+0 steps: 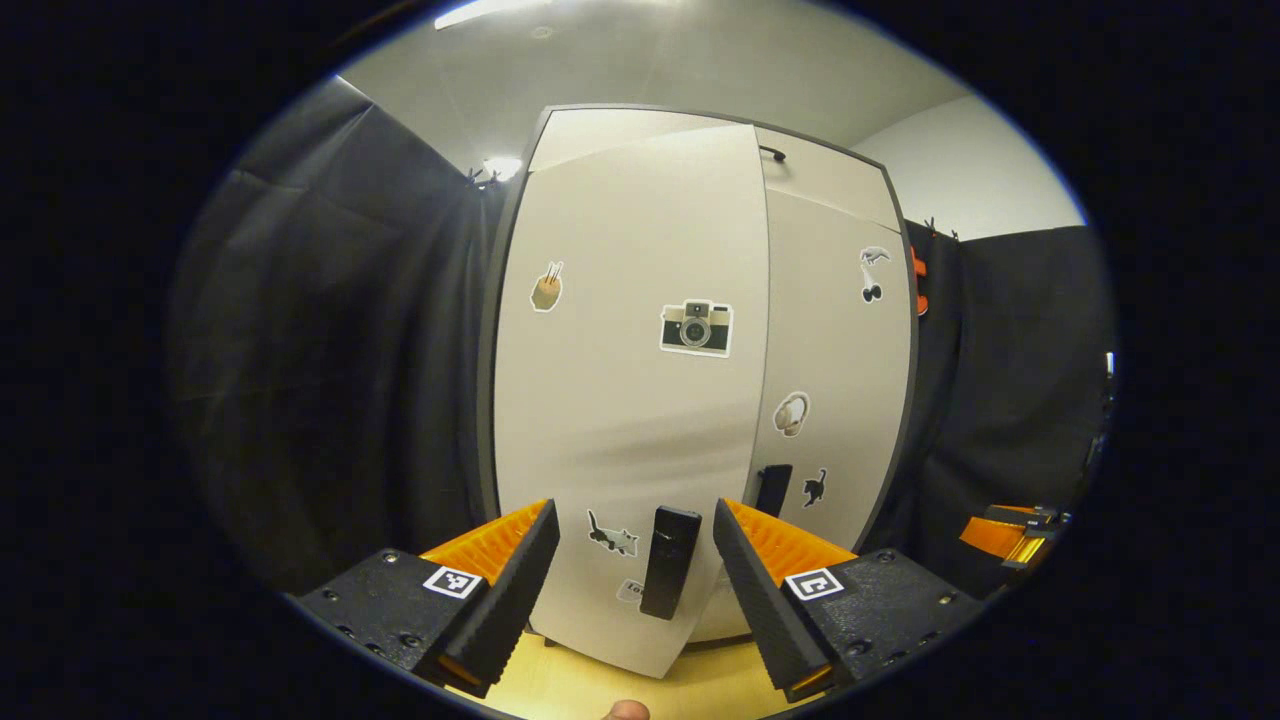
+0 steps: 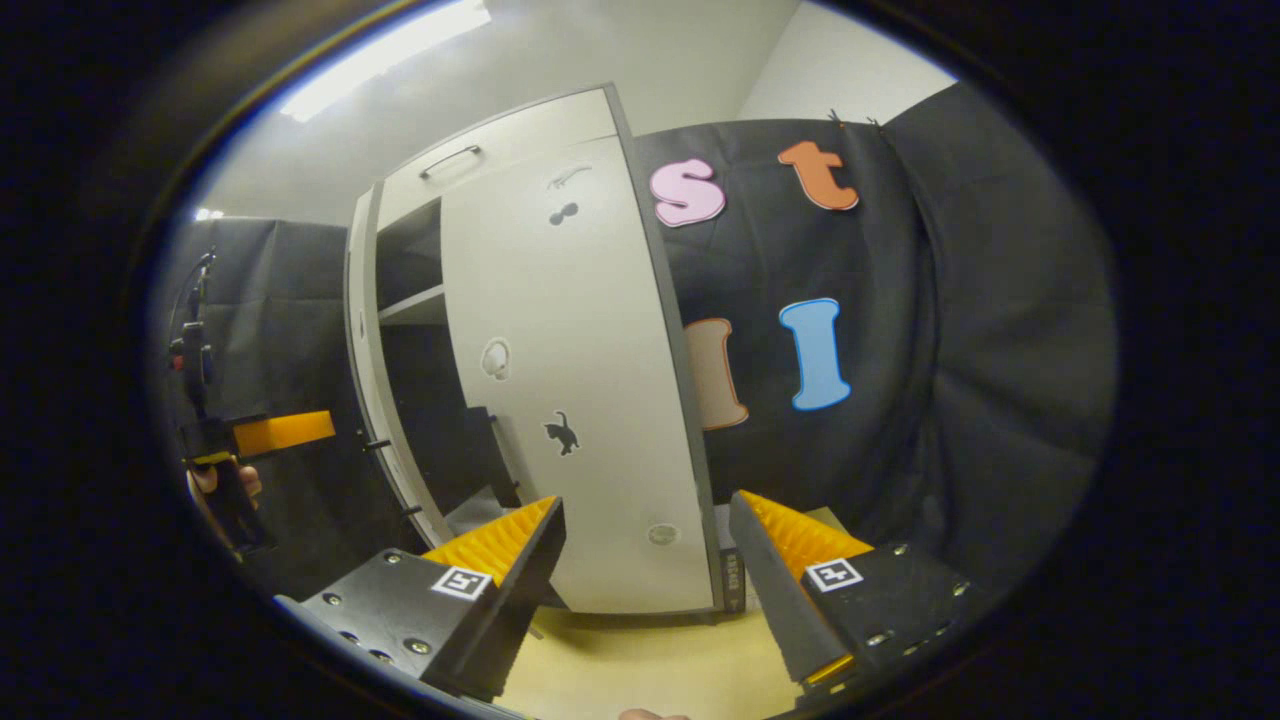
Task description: Grab one shoe with the right hand and put it into the shoe cabinet, grab the other shoe with the left hand and put it into the shoe cabinet; then close the right door with the right hand and the left door with the left hand.
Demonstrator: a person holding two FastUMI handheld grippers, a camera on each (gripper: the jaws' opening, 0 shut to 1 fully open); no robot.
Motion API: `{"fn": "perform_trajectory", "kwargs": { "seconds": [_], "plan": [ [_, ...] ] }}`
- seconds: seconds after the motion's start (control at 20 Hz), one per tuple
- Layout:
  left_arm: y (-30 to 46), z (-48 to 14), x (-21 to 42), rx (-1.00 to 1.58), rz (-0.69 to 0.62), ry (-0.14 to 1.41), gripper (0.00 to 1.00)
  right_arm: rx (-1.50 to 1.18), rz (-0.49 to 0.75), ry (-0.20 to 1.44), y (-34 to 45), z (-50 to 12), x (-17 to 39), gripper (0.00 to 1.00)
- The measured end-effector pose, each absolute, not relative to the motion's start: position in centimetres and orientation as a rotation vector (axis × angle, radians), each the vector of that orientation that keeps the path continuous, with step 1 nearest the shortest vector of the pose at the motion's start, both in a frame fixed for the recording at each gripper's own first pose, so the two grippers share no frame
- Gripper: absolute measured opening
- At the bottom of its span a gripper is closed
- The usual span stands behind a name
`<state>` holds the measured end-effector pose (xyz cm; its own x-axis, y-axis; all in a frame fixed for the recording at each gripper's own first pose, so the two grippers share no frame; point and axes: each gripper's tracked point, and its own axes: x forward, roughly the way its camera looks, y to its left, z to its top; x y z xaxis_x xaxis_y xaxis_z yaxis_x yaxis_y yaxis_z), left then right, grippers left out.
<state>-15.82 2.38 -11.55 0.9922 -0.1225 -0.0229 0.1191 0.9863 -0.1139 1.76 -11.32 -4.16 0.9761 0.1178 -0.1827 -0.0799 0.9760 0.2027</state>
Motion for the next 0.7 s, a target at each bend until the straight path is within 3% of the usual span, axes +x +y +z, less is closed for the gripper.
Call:
{"fn": "perform_trajectory", "kwargs": {
  "seconds": [0.7],
  "plan": [
    [2.2, -12.6, -15.2, -0.114, -0.109, 0.048, 0.95, 0.191, 0.118, 0.2, -10.6, -4.3, 3.3, 0.98]
  ]
}}
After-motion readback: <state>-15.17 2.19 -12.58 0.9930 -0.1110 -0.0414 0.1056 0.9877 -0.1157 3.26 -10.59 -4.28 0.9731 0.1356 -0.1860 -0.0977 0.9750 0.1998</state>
